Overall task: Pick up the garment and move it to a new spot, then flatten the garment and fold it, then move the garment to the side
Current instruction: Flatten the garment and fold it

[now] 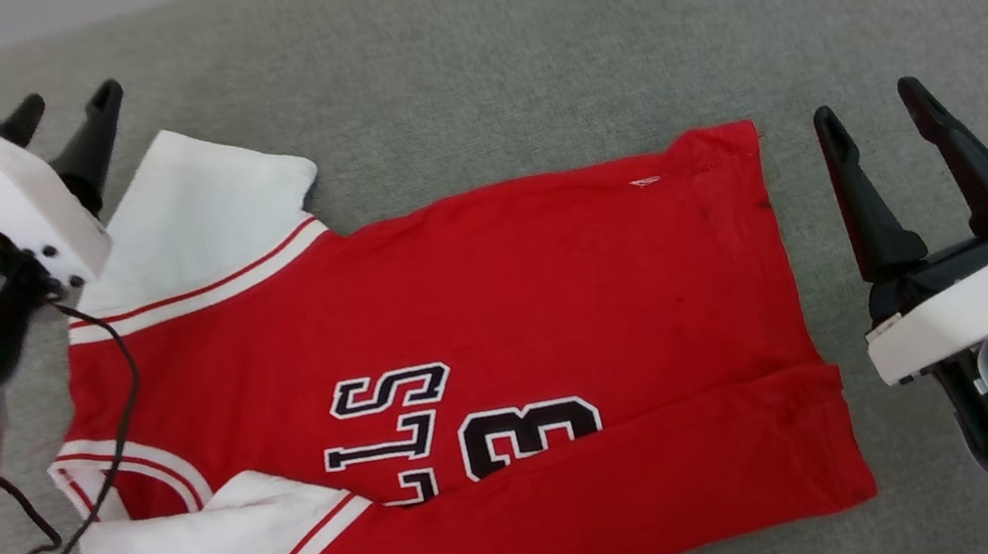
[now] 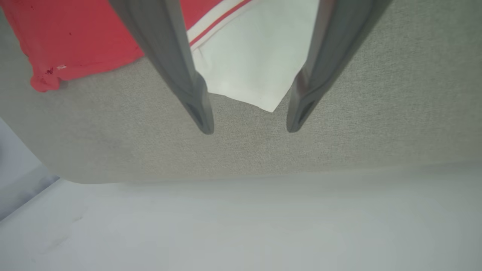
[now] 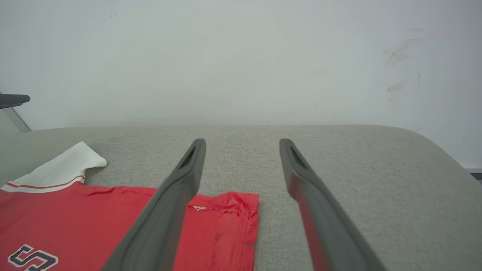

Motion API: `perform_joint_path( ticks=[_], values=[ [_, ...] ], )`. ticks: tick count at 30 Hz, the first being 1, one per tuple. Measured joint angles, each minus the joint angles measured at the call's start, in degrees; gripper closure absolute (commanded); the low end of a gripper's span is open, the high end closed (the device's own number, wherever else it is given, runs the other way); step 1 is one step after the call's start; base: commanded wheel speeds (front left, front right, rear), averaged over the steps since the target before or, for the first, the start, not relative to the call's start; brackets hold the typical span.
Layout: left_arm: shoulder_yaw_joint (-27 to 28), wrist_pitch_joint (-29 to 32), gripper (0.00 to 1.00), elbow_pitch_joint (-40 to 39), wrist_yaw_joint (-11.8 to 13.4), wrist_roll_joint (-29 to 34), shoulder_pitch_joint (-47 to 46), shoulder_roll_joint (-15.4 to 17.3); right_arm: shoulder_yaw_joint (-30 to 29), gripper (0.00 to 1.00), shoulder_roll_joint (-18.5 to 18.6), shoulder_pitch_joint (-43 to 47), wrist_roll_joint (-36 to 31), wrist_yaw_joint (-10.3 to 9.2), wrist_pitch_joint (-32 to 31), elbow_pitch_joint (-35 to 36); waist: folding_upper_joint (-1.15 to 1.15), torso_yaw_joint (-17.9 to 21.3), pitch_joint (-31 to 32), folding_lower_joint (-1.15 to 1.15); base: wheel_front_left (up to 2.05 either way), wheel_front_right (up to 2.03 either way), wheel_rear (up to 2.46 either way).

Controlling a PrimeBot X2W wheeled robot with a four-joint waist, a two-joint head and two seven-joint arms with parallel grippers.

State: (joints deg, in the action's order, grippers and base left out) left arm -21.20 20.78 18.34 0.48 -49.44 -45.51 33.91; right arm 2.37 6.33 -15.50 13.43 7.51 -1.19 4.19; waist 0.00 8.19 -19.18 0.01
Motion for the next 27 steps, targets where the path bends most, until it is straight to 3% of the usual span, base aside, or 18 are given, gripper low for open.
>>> perform_joint_path(
  ticks=[6, 10, 17, 18, 19, 20, 21, 27],
  values=[
    [-1.77, 17.94, 0.00, 3.92, -3.59, -3.64, -7.66, 7.19, 1.96, 0.00, -1.32, -0.98, -0.14, 0.00, 2.15, 1.26, 0.00, 3.48, -5.66, 0.00, 0.00, 0.00, 0.00],
    [-2.68, 27.63, 0.00, 4.57, -3.22, -5.26, -10.16, 10.00, 2.69, 0.00, -1.94, -1.04, 0.41, 0.00, 3.21, 1.38, 0.00, 5.66, -8.93, 0.00, 0.00, 0.00, 0.00],
    [-1.93, 34.82, 0.00, 5.45, -1.41, -8.04, -12.41, 12.46, 3.66, 0.00, -2.77, -2.09, 1.86, 0.00, 4.44, -0.47, 0.00, 8.61, -14.19, 0.00, 0.00, 0.00, 0.00],
    [-1.92, 35.35, 0.12, 5.53, -1.22, -8.34, -12.49, 12.61, 3.64, 0.00, -2.85, -2.13, 2.03, 0.00, 4.43, -0.92, 0.00, 9.00, -14.66, 0.00, 0.00, 0.00, 0.00],
    [-1.91, 35.76, 0.56, 5.64, -0.96, -8.34, -12.49, 12.78, 3.58, 0.00, -2.88, -2.13, 2.26, 0.00, 4.45, -1.32, 0.00, 9.37, -15.04, -0.01, 0.00, 0.00, 0.00],
    [-1.83, 35.91, 0.69, 5.75, -0.89, -8.48, -12.48, 12.79, 3.33, 0.00, -2.89, -2.18, 2.29, -0.01, 4.44, -1.69, 0.00, 9.66, -15.32, -0.01, 0.00, 0.00, 0.00],
    [-1.72, 36.02, 0.98, 5.91, -0.75, -8.86, -12.46, 12.78, 3.10, 0.00, -2.91, -2.24, 2.43, 0.00, 4.35, -2.11, 0.00, 9.85, -15.48, -0.01, 0.00, 0.00, 0.00],
    [-2.55, 32.89, 1.00, 7.46, -1.82, -8.35, -11.40, 10.54, 2.79, 0.00, -2.71, -3.89, 5.70, 0.00, 2.37, -3.66, 0.00, 8.80, -14.27, -0.01, 0.00, 0.00, 0.00]
  ],
)
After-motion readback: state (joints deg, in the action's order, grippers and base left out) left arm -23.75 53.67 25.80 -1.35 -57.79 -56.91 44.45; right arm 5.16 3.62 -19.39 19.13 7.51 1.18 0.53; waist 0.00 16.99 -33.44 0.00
